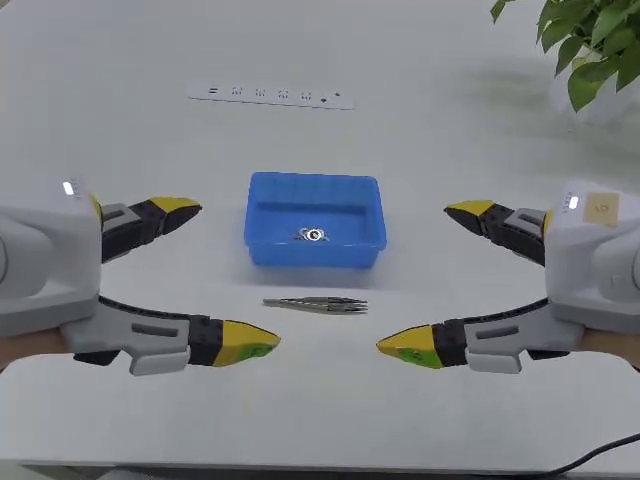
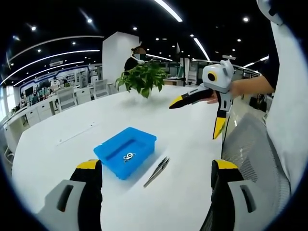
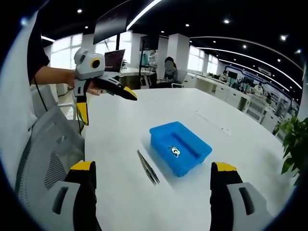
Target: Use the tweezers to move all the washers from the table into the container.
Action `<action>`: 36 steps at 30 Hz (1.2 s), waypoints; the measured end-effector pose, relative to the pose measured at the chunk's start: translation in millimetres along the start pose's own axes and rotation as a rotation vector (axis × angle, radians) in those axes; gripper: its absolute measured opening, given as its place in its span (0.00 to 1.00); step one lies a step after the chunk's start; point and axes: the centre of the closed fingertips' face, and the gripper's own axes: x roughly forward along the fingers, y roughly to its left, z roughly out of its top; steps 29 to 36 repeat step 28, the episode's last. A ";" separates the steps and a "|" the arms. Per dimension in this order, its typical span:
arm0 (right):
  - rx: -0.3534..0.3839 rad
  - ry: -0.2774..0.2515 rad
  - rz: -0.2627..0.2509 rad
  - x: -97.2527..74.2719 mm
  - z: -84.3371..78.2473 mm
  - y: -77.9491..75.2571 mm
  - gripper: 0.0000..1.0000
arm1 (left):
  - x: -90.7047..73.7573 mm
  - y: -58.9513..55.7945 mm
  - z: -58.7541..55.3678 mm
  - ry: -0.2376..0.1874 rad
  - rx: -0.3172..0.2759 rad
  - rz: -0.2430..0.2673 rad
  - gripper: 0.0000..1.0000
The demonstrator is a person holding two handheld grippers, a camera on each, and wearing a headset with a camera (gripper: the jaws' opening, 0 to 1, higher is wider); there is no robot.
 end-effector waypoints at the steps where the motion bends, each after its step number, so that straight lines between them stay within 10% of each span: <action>1: 0.001 0.000 0.001 0.1 -0.4 0.2 1.00 | 0.2 -0.4 0.9 -0.001 -0.001 0.000 1.00; 36: 0.035 -0.017 -0.008 -3.4 -0.8 -0.4 0.98 | 4.9 -3.7 7.8 -0.022 -0.010 -0.011 1.00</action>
